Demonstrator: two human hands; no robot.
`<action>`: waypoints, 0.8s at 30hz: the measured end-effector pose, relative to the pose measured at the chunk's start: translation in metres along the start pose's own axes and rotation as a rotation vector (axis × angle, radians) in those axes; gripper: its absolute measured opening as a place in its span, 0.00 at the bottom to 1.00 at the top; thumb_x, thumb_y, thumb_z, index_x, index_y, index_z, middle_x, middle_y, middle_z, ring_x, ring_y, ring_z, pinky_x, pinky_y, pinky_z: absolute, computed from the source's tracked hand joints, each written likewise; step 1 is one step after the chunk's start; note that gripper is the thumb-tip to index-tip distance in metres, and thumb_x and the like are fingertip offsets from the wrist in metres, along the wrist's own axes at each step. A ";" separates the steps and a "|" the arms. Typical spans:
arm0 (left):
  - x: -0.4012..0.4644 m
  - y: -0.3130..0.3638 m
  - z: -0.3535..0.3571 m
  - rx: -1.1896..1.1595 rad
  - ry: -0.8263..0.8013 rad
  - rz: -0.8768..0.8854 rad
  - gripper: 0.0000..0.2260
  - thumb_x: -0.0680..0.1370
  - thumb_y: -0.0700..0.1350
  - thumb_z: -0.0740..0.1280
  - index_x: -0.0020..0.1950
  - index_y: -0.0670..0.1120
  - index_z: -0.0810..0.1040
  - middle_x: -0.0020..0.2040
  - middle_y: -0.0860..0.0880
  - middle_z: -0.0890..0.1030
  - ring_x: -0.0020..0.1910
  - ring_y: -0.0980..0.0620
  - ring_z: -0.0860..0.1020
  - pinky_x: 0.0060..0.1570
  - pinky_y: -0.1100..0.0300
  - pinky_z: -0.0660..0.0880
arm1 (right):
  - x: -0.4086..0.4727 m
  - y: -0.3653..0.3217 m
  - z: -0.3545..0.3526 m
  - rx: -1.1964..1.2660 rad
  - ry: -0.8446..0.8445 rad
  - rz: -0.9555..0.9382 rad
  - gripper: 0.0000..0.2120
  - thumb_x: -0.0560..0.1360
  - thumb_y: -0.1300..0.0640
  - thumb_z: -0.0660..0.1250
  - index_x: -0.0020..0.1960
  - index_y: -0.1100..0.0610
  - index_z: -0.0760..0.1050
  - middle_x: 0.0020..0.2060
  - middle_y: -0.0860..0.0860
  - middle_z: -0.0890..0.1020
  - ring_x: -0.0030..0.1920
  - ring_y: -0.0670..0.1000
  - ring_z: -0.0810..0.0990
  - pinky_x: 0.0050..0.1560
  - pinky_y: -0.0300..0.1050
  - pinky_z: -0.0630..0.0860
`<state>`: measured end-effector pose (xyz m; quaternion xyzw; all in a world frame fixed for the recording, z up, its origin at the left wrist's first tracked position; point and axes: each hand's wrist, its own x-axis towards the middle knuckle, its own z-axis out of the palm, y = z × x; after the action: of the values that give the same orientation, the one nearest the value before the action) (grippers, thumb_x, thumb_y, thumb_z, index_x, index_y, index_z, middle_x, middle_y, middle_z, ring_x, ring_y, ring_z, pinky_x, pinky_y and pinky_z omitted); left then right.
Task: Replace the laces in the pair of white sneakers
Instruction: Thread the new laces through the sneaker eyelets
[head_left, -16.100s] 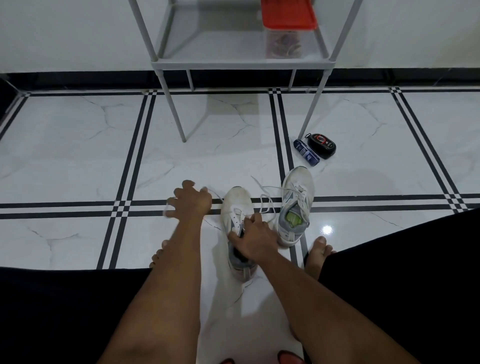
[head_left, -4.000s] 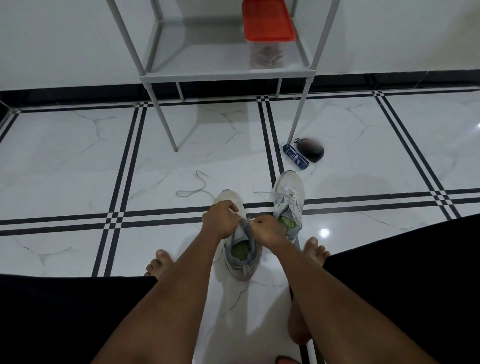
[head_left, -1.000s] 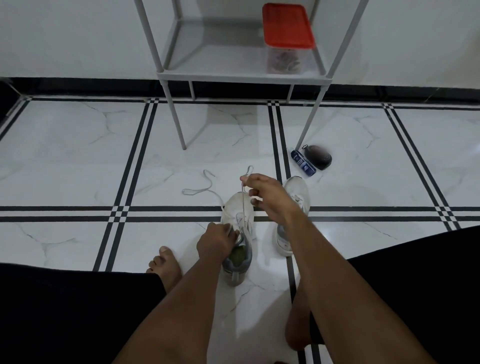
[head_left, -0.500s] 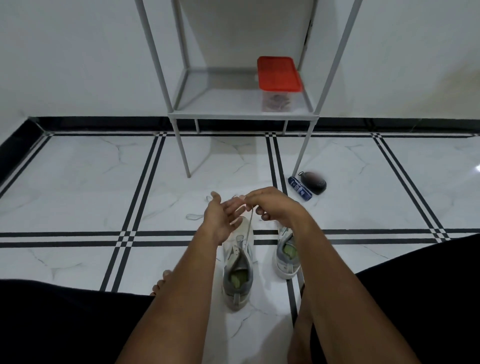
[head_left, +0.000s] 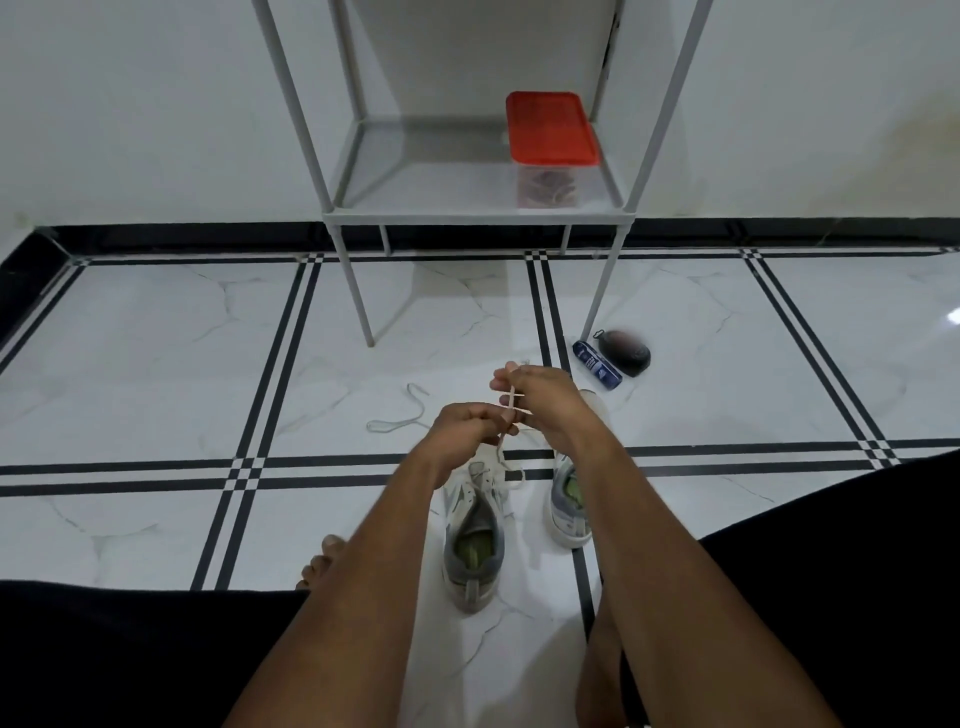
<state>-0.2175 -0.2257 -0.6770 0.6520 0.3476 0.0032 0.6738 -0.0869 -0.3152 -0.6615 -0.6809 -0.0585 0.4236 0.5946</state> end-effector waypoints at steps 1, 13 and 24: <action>0.000 0.000 -0.002 0.015 0.003 -0.007 0.08 0.81 0.46 0.72 0.57 0.46 0.88 0.52 0.53 0.88 0.46 0.60 0.82 0.39 0.66 0.73 | 0.001 0.001 -0.001 0.062 0.036 -0.014 0.12 0.86 0.53 0.66 0.60 0.60 0.83 0.53 0.55 0.89 0.49 0.53 0.85 0.52 0.49 0.84; 0.012 -0.079 -0.018 0.622 0.027 -0.210 0.08 0.72 0.50 0.77 0.43 0.46 0.87 0.45 0.48 0.87 0.50 0.48 0.84 0.53 0.54 0.82 | 0.015 0.018 -0.015 -0.090 0.229 -0.120 0.11 0.86 0.53 0.64 0.56 0.55 0.84 0.42 0.51 0.85 0.31 0.46 0.72 0.35 0.41 0.72; -0.008 -0.120 -0.030 0.181 0.163 -0.292 0.05 0.79 0.34 0.70 0.50 0.37 0.87 0.45 0.41 0.86 0.44 0.45 0.85 0.36 0.62 0.79 | 0.009 0.111 0.011 -0.823 0.016 -0.216 0.06 0.79 0.59 0.70 0.52 0.55 0.86 0.50 0.54 0.88 0.51 0.54 0.87 0.56 0.48 0.82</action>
<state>-0.2918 -0.2215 -0.7763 0.6501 0.4908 -0.0729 0.5755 -0.1351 -0.3334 -0.7613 -0.8547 -0.2888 0.2949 0.3148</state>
